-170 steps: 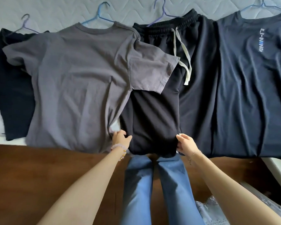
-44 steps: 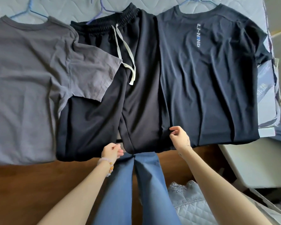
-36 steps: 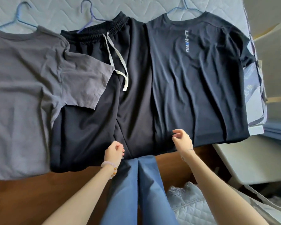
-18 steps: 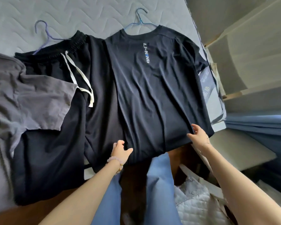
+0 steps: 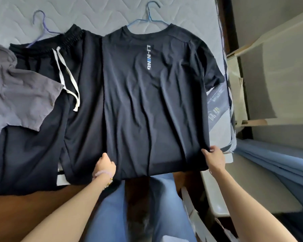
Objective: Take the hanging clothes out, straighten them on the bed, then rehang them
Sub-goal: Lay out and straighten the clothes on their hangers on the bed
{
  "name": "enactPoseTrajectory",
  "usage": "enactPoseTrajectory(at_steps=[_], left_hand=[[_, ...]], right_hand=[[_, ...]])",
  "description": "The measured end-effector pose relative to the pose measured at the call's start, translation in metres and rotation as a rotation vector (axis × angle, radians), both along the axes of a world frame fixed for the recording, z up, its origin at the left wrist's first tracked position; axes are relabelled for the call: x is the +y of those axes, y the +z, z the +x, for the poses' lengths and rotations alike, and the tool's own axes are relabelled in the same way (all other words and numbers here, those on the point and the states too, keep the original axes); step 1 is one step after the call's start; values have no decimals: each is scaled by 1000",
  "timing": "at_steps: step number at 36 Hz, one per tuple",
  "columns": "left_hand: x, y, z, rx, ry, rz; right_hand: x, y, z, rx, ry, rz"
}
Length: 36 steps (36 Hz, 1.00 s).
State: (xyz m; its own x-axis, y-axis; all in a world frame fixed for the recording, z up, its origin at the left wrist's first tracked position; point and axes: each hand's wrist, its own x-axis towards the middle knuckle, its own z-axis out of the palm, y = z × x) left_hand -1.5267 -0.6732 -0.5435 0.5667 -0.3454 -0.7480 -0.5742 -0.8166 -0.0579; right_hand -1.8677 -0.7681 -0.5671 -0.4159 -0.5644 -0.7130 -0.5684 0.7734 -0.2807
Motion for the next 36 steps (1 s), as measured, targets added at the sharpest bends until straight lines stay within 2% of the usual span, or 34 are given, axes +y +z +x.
enactPoseTrajectory(at_steps=[4, 12, 19, 26, 29, 33, 36], left_hand=[[-3, 6, 2, -2, 81, 78], [-4, -1, -6, 54, 196, -48], [11, -7, -1, 105, 337, -201], [21, -13, -22, 191, 331, -310], [26, -18, -25, 144, 359, -321], [34, -16, -14, 56, 403, -291], [34, -13, -4, 57, 434, -234]], right_hand=[[-6, -6, -17, -86, 96, -26], [-8, -6, -39, -169, 147, -30], [-20, 3, -71, -97, 122, -135], [-25, 12, -91, -38, 80, -151], [-25, 15, -88, -41, 113, -108], [-24, 10, -84, -55, 149, 46], [-24, 10, -78, -46, 162, 122]])
